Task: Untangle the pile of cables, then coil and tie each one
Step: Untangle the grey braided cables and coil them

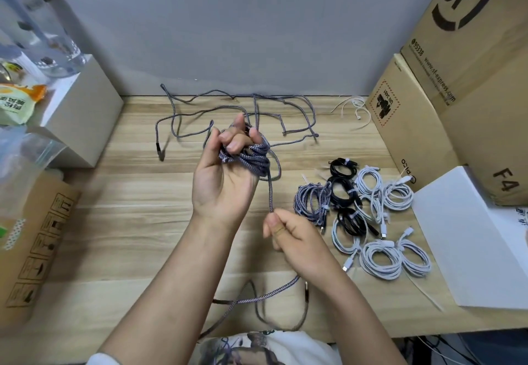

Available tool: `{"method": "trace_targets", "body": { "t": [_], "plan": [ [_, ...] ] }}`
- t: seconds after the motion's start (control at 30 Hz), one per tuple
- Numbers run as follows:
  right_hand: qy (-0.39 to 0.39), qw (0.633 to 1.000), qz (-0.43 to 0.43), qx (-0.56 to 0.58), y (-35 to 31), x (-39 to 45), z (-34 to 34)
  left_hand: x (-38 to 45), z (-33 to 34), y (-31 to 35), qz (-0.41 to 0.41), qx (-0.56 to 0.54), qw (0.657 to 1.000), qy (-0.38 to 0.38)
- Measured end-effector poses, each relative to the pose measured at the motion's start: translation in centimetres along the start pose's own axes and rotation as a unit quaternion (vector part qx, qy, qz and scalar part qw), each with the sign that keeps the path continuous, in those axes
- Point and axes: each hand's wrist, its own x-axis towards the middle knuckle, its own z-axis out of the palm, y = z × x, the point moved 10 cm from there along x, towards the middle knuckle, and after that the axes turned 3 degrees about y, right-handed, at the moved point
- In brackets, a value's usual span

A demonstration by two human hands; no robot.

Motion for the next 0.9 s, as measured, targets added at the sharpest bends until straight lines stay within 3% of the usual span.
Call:
{"method": "trace_targets", "body": {
  "t": [0.1,0.2,0.37,0.43,0.5,0.53,0.63,0.77,0.9],
  "plan": [
    [-0.069,0.989,0.074,0.106,0.0,-0.7,1.2,0.5,-1.3,1.4,0.077,0.034,0.995,0.046],
    [-0.156,0.965,0.105,0.181,-1.2,-1.9,2.6,0.6,-1.6,2.1,0.125,0.12,0.984,0.042],
    [-0.225,0.955,0.113,0.157,-2.0,-3.5,3.9,0.7,-2.6,2.6,0.138,0.246,0.959,0.025],
    [-0.211,0.96,0.115,0.142,-2.0,-3.5,3.6,0.4,-3.2,2.7,0.152,0.423,0.893,0.029],
    [-0.187,0.969,0.108,0.117,-2.2,-3.5,2.6,-0.4,-3.2,1.9,0.158,0.596,0.787,-0.002],
    [-0.178,0.974,0.102,0.096,-2.5,-3.5,2.1,-0.9,-3.2,1.2,0.15,0.638,0.755,-0.027],
    [-0.142,0.986,0.082,0.041,-2.9,-3.1,0.8,-1.6,-3.7,-0.3,0.101,0.676,0.725,-0.078],
    [-0.031,0.999,-0.025,-0.022,-4.1,-1.7,-2.4,-2.3,-3.8,-2.5,-0.002,0.745,0.654,-0.127],
    [0.05,0.979,-0.172,-0.096,-7.0,-1.7,-4.8,-4.0,-3.7,-5.6,-0.185,0.694,0.668,-0.194]
  ]
}}
